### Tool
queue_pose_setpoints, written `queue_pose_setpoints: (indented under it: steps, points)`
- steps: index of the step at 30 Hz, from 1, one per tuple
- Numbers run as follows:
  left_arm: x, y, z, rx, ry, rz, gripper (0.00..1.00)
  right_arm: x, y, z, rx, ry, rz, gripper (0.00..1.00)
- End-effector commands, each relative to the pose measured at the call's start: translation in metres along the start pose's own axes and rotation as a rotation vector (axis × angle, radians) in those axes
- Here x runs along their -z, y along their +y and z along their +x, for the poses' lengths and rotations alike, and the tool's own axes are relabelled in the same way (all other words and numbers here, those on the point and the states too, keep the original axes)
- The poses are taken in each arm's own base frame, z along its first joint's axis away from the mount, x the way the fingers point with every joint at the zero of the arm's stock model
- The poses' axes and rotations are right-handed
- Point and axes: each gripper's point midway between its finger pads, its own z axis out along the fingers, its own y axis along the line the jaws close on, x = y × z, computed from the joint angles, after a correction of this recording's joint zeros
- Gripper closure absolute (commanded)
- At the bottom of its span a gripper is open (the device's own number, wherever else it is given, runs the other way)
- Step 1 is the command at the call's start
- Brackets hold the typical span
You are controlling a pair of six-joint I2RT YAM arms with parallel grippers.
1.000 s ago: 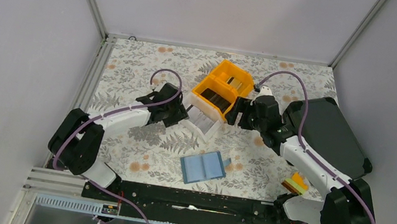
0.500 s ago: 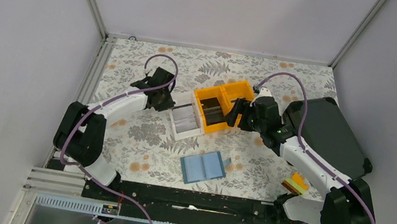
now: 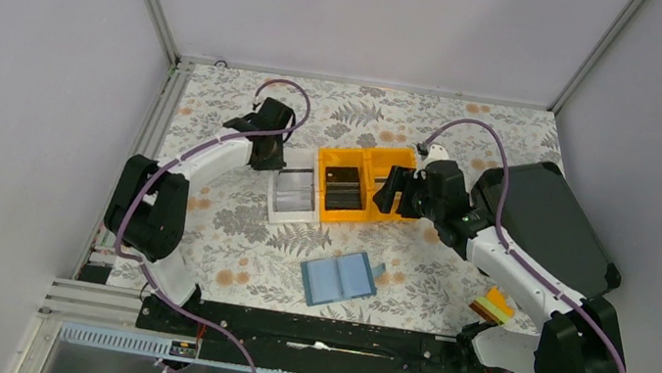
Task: Put the credit cards into the card holder
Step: Pick up the credit card from the storage box.
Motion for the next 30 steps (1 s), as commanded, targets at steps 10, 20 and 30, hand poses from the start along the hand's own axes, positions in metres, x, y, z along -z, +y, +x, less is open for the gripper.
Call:
queue_pose_setpoints:
  steps: [10,20,30]
  points:
    - [0.072,-0.022,-0.075,0.047,-0.201,0.075,0.23,-0.005,0.059,-0.035,0.259,-0.05,-0.285,0.21]
    - [0.05,-0.109,-0.021,0.123,-0.034,0.348,0.2,-0.004,0.066,-0.058,0.241,-0.16,-0.264,0.21]
    - [0.013,-0.124,0.007,0.067,0.04,0.351,0.24,-0.007,0.066,-0.025,0.341,-0.093,-0.276,0.23]
